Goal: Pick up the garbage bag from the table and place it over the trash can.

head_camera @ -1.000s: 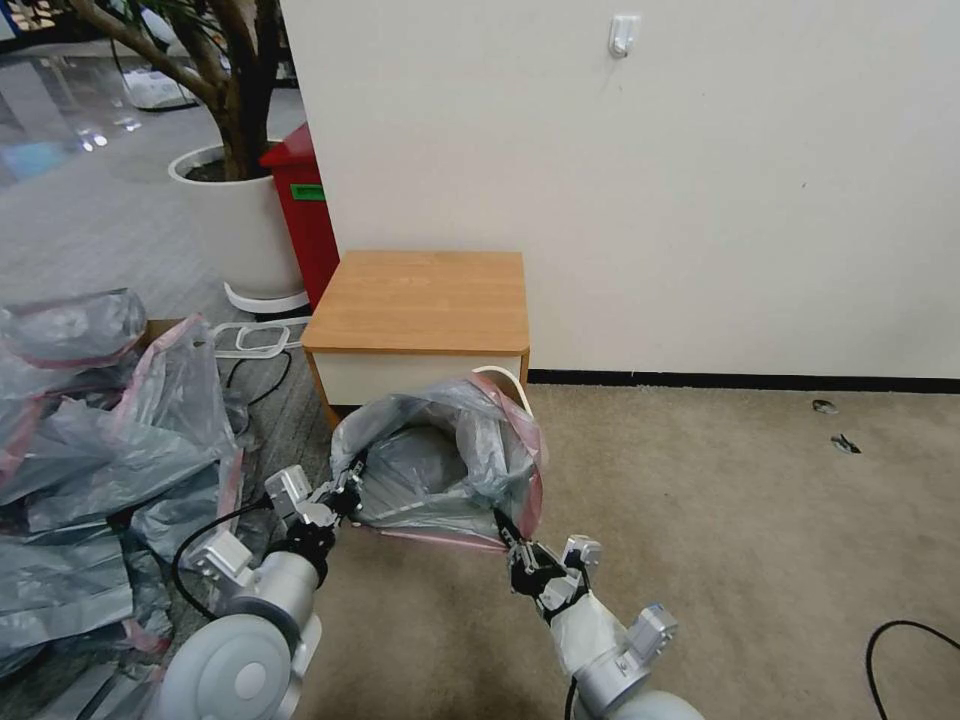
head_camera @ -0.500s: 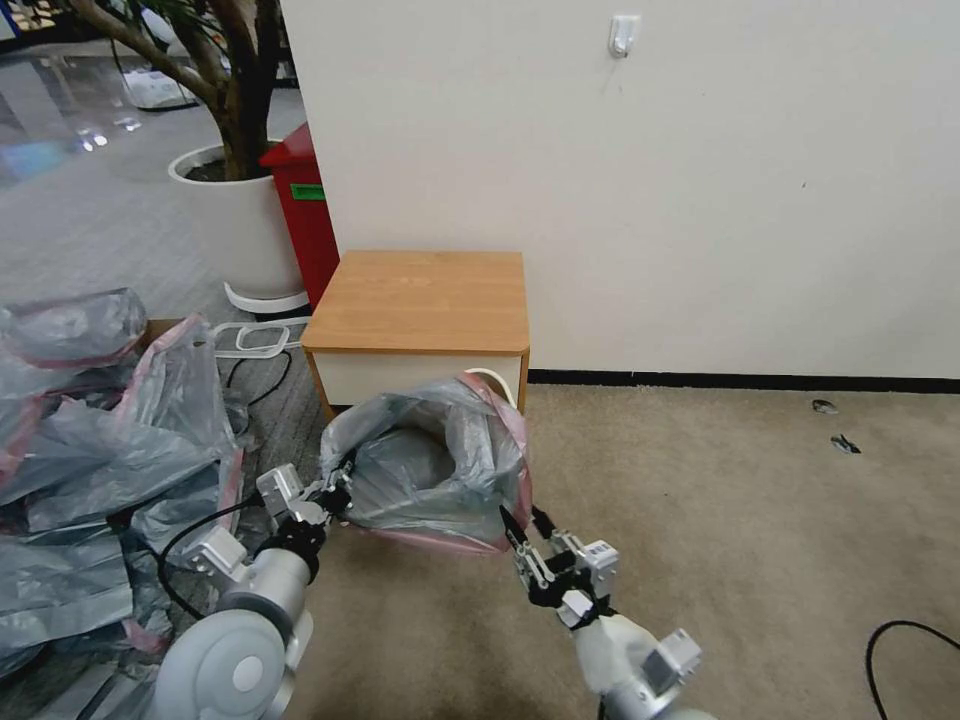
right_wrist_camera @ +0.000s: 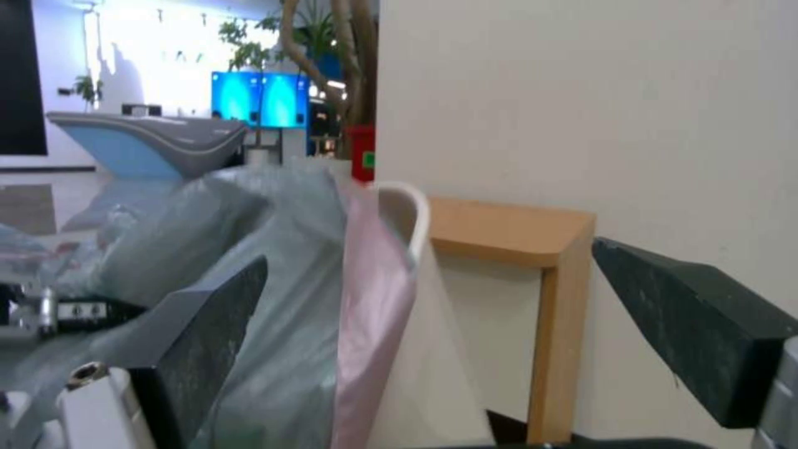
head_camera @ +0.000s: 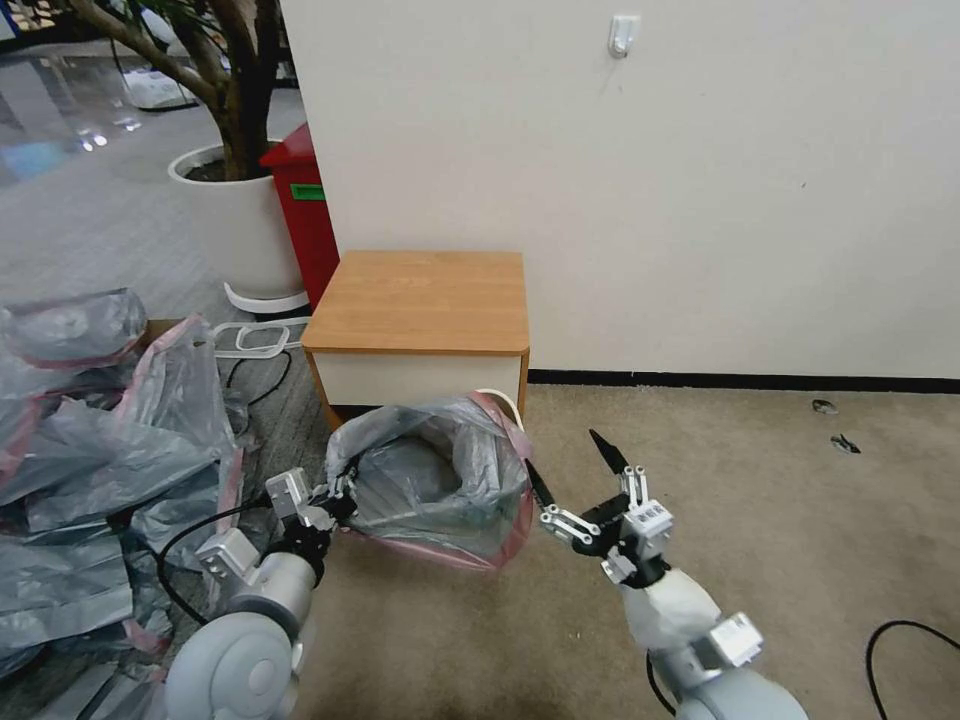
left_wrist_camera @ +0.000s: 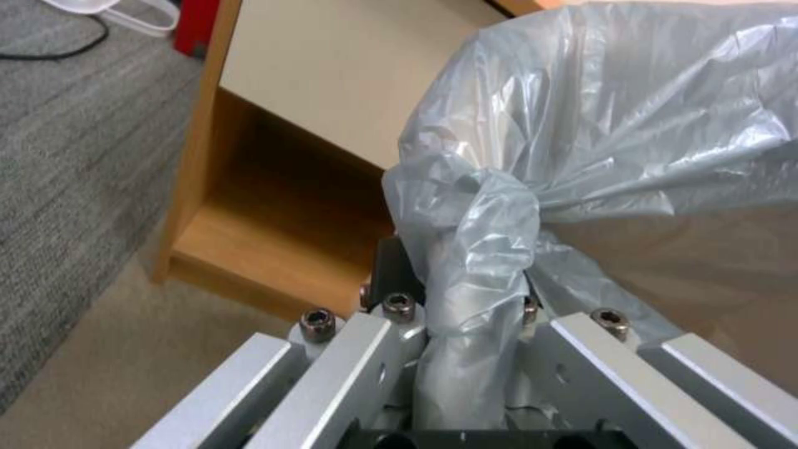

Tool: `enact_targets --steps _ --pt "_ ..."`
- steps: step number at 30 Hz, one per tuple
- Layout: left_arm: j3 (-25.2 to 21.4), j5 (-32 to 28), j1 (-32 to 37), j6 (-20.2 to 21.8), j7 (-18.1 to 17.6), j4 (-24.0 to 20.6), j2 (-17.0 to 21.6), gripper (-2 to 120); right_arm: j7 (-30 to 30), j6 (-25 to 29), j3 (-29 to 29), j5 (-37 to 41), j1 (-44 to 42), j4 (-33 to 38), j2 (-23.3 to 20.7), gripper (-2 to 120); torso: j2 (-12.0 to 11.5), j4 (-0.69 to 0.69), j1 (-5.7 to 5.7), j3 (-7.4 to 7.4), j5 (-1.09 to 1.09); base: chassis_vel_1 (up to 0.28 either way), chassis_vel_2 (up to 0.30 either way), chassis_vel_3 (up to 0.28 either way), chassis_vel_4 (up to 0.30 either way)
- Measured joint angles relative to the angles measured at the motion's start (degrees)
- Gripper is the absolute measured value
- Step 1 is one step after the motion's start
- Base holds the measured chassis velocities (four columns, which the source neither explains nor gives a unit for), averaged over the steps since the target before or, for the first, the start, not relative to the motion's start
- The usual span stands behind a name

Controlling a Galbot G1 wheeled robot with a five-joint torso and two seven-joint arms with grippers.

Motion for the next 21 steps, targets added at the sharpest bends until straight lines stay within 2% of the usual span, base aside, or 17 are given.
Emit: enact_targets --steps 7,12,15,17,20,21 --pt "0.26 0.52 0.44 0.00 0.02 -0.29 -0.20 4 0.91 -2.00 -1.43 -0.32 2.55 -1.63 -0.40 99 0.00 0.00 0.00 0.00 -0.01 0.000 0.000 0.000 0.000" --pt "0.68 0.98 0.54 0.00 0.04 -0.39 -0.48 4 1.43 -2.37 -1.52 -0.12 3.06 -2.36 -0.52 94 0.00 0.00 0.00 0.00 -0.01 0.000 0.000 0.000 0.000" --pt "0.90 1.19 0.49 0.00 0.05 -0.40 -0.60 4 1.76 -2.53 -1.51 0.31 3.11 -2.60 -0.58 76 0.00 0.00 0.00 0.00 -0.01 0.000 0.000 0.000 0.000" --pt "0.90 1.19 0.45 0.00 0.05 -0.37 -0.61 4 1.78 -2.52 -1.50 0.35 3.11 -2.60 -0.56 74 0.00 0.00 0.00 0.00 -0.01 0.000 0.000 0.000 0.000" --pt "0.90 1.21 0.40 0.00 0.05 -0.09 -0.61 4 1.80 -2.48 -1.63 0.39 3.11 -2.57 -0.37 59 0.00 0.00 0.00 0.00 -0.01 0.000 0.000 0.000 0.000" --pt "0.87 1.24 0.39 0.00 0.05 0.25 -0.71 4 1.81 -2.40 -1.86 0.39 3.12 -2.70 -0.04 46 0.00 0.00 0.00 0.00 -0.01 0.000 0.000 0.000 0.000"
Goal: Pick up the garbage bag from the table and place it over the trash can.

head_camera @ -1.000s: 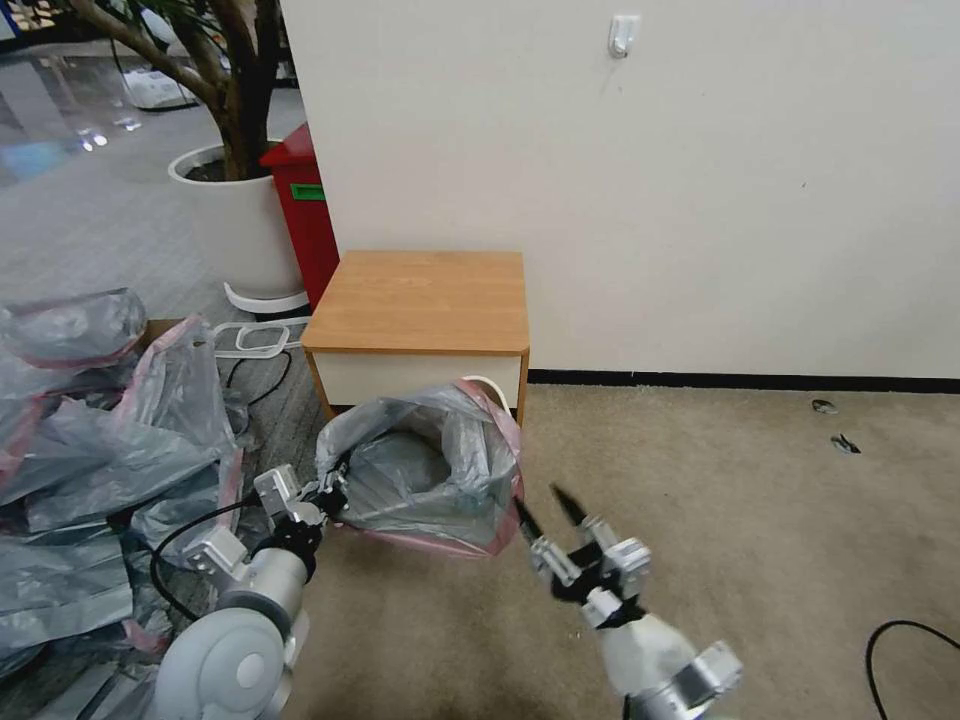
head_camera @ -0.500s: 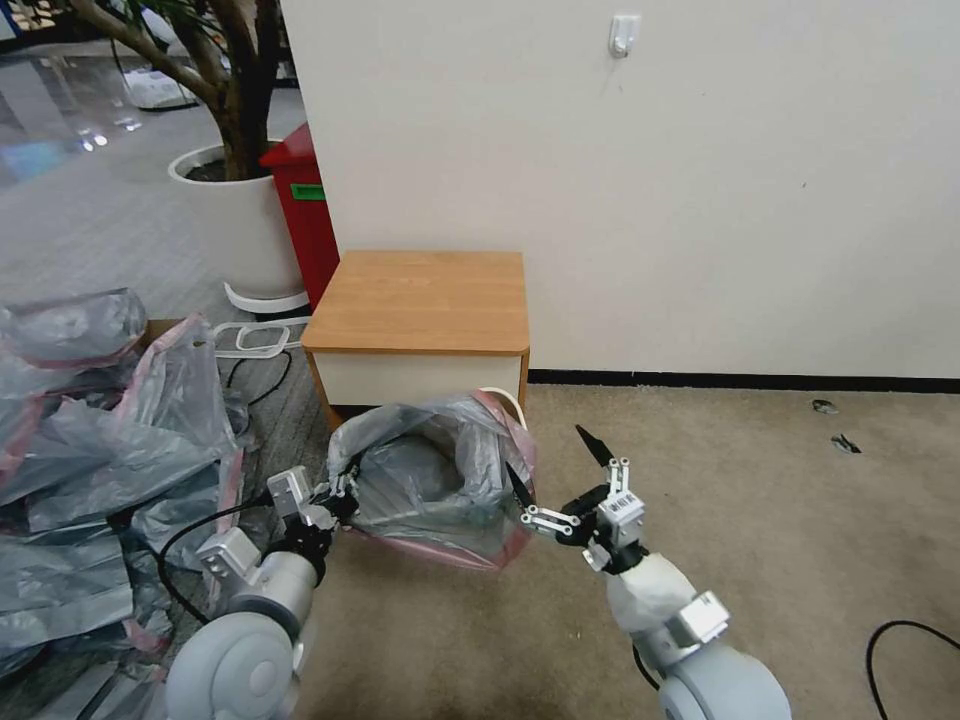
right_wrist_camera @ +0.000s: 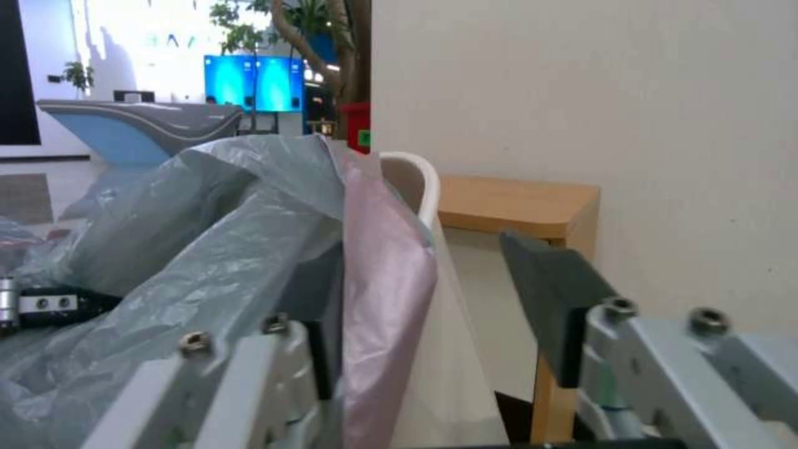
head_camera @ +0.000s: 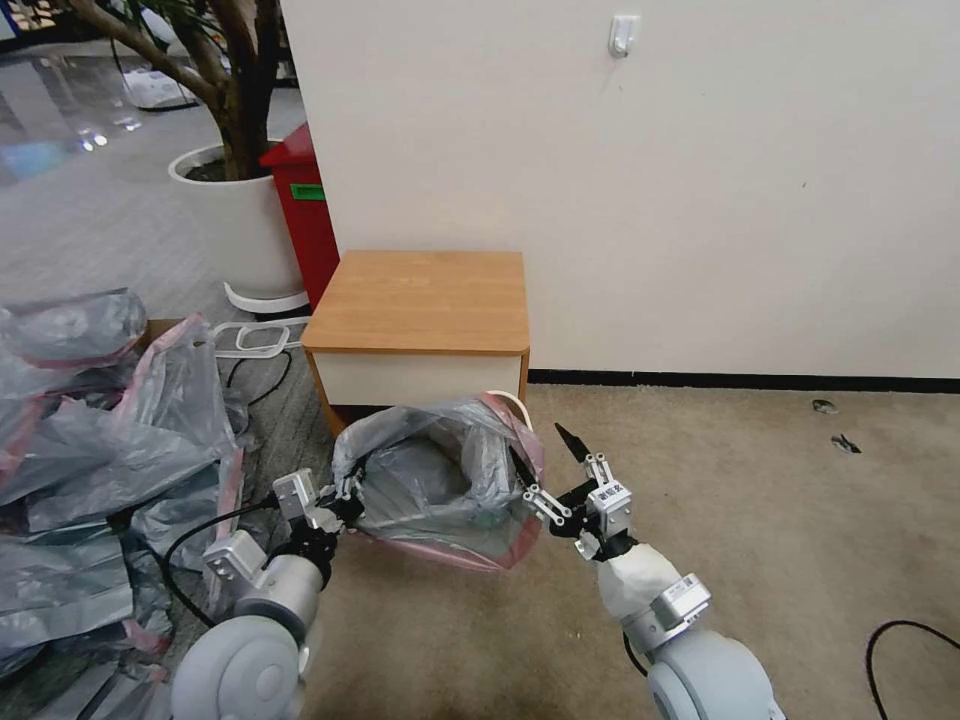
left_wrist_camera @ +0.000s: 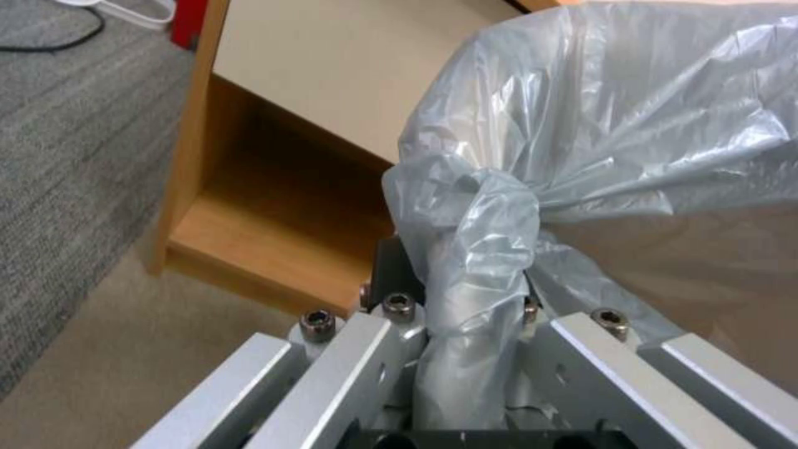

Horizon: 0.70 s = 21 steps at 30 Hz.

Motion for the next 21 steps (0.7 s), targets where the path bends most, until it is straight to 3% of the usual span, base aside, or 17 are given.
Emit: enact_targets --steps 9,11,13,21 --pt "-0.08 0.05 -0.10 0.00 0.00 0.41 -0.07 4 0.00 0.12 -0.11 0.05 0.05 -0.14 0.23 13 0.00 0.00 0.00 0.00 0.00 0.000 0.000 0.000 0.000" --pt "-0.07 0.06 -0.11 0.00 0.00 0.44 -0.07 4 0.00 0.12 -0.10 0.05 0.05 -0.14 0.24 12 0.00 0.00 0.00 0.00 0.00 0.000 0.000 0.000 0.000" --pt "-0.07 0.06 -0.13 0.00 0.00 0.55 -0.11 4 0.00 0.15 -0.10 0.05 0.05 -0.14 0.31 0 0.00 0.00 0.00 0.00 0.00 0.000 0.000 0.000 0.000" --pt "0.10 0.49 -0.04 0.05 0.01 0.71 -0.17 4 0.01 0.18 -0.22 0.28 0.36 -0.06 0.59 0 0.00 0.00 0.00 0.00 0.00 0.000 0.000 0.000 0.000"
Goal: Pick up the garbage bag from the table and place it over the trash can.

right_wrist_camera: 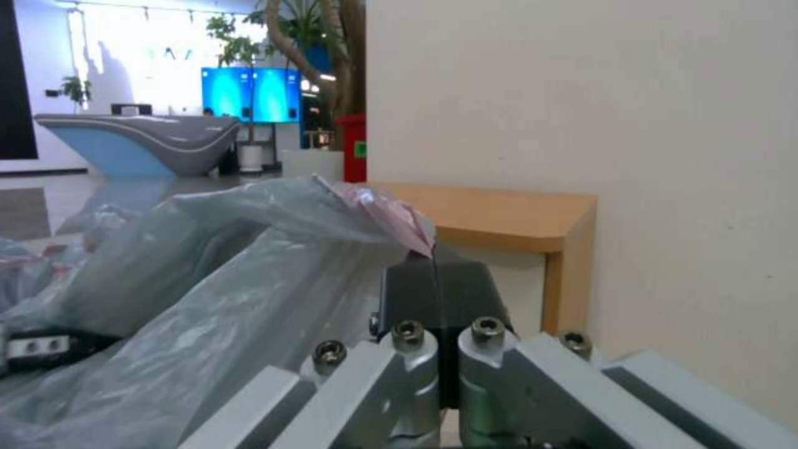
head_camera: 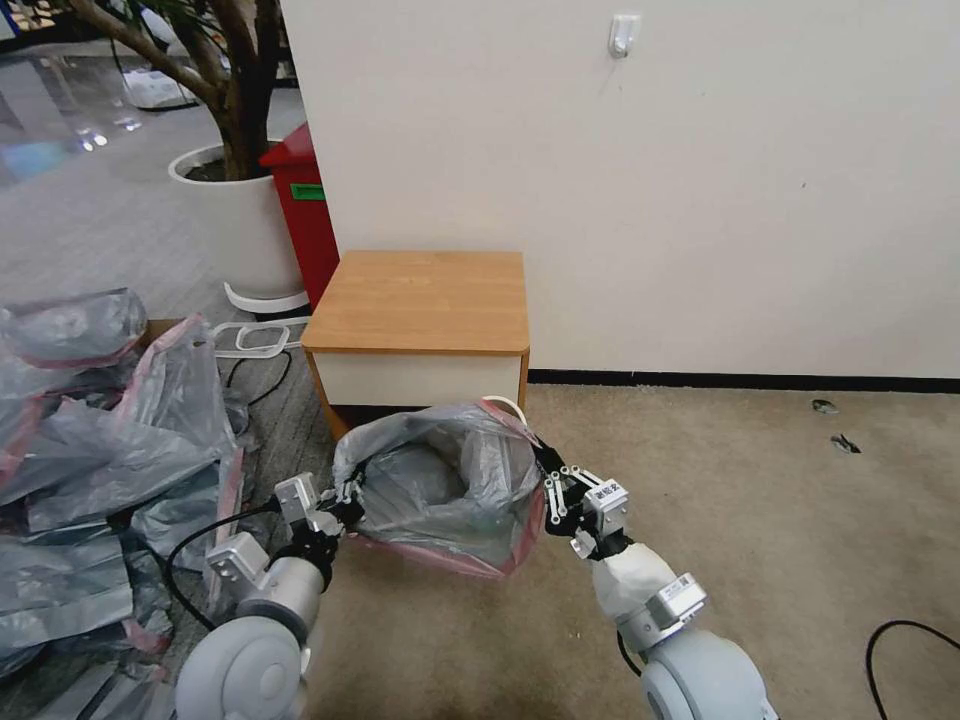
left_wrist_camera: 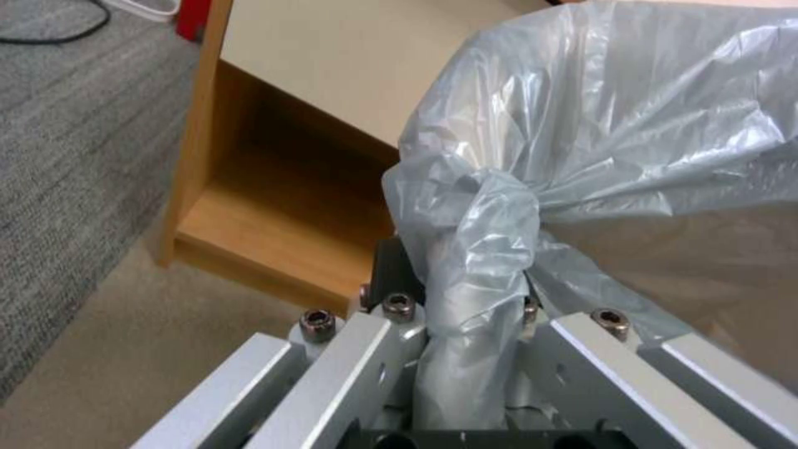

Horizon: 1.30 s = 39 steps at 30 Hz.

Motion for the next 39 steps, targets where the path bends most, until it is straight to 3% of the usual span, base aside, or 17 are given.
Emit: enact_targets --steps 11,21,39 --pt "-0.05 0.57 1.32 -0.08 4.18 -1.09 0.79 4 0.61 -1.61 4.95 4.27 3.50 -0.85 -2.25 0 0.00 0.00 0.00 0.00 0.01 0.000 0.000 0.000 0.000" --pt "0.11 -2.66 2.17 -1.75 8.99 -2.76 0.51 4 0.54 -2.43 4.91 5.32 4.55 -3.10 -2.98 0 0.00 0.00 0.00 0.00 0.00 0.000 0.000 0.000 0.000" --pt "1.41 -9.90 2.98 -0.20 8.51 -5.49 -0.43 5 1.52 -2.28 4.64 5.15 8.70 -11.09 -4.24 0 0.00 0.00 0.00 0.00 0.01 0.000 0.000 0.000 0.000"
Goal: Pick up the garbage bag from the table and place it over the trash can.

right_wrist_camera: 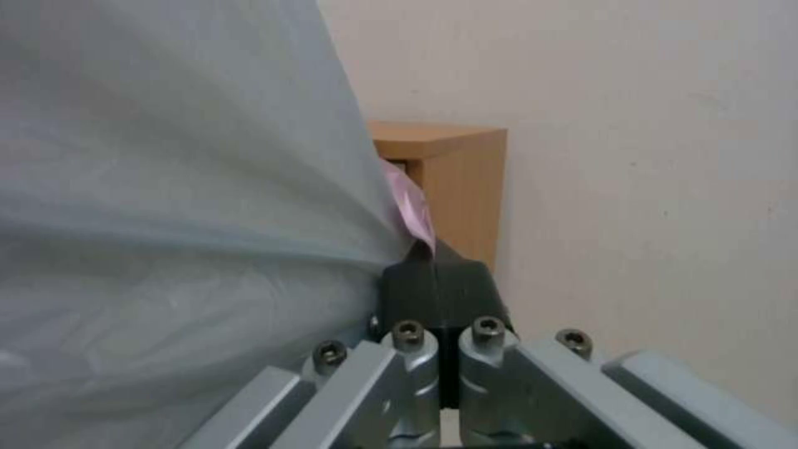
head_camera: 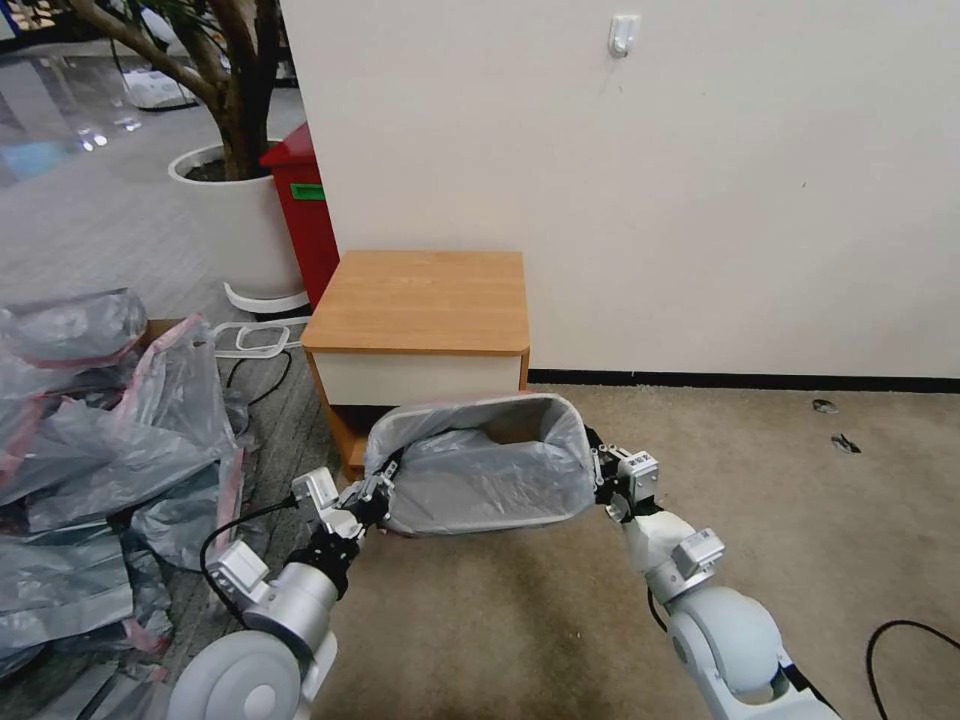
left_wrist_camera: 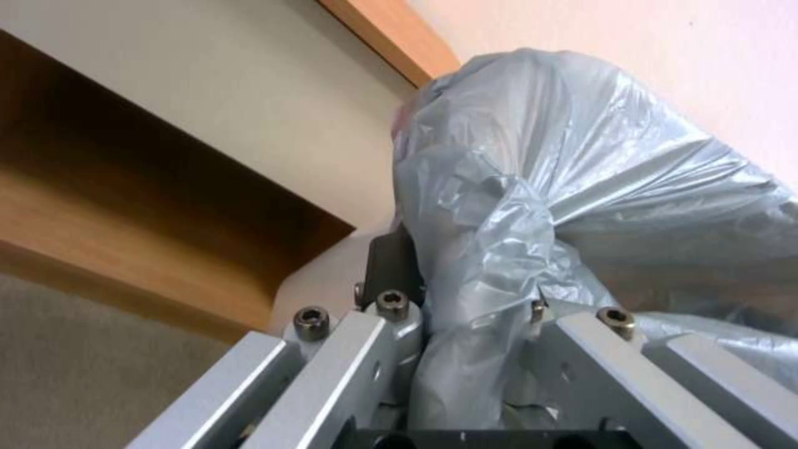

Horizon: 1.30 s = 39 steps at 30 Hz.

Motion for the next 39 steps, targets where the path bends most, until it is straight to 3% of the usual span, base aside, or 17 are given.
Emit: enact_targets --steps 13,15,21,23,26,28,35,39 --pt "0.17 -0.69 -0.45 0.29 -1.13 -0.15 -0.49 7 0.24 -0.36 -0.88 -0.67 1.66 -3.09 -0.18 1 0.00 0.01 0.01 0.00 0.00 0.000 0.000 0.000 0.000" --pt "-0.11 -0.66 -0.90 0.27 -1.71 0.40 -0.42 7 0.59 -0.52 -0.76 -1.05 0.84 -1.72 -0.11 12 0.00 0.00 0.01 0.00 -0.01 0.000 0.000 0.000 0.000" --pt "-1.15 -0.43 -2.33 0.54 -3.76 1.93 -0.34 6 1.31 -1.05 -0.76 -0.09 -1.09 2.29 0.48 28 0.00 0.01 0.01 0.00 -0.01 0.000 0.000 0.000 0.000" --pt "-1.75 -0.41 -2.90 0.98 -4.80 2.84 -0.16 5 1.17 -1.49 -0.33 0.36 -2.42 5.04 1.00 41 0.00 0.00 0.01 0.00 -0.02 0.000 0.000 0.000 0.000" --pt "-2.17 -0.40 -3.19 1.11 -5.38 3.32 -0.03 4 0.77 -1.52 0.06 0.49 -3.25 6.52 1.25 47 0.00 0.00 0.01 0.00 -0.01 0.000 0.000 0.000 0.000" --pt "-2.70 -0.32 -3.61 1.19 -6.53 4.00 -0.01 4 -0.17 -1.10 1.03 0.85 -4.62 8.12 1.52 59 0.00 0.01 0.00 0.00 -0.01 0.000 0.000 0.000 0.000" --pt "-2.94 -0.30 -3.88 1.21 -7.43 4.55 -0.21 4 -1.60 0.93 3.48 2.58 -6.52 9.05 1.46 80 0.00 0.00 0.00 0.00 0.00 0.000 0.000 0.000 0.000" --pt "-2.62 2.56 -3.90 1.21 -7.80 4.74 -0.15 4 -1.22 0.64 4.95 6.61 -7.00 13.39 1.20 93 0.00 0.00 0.00 0.00 0.00 0.000 0.000 0.000 0.000"
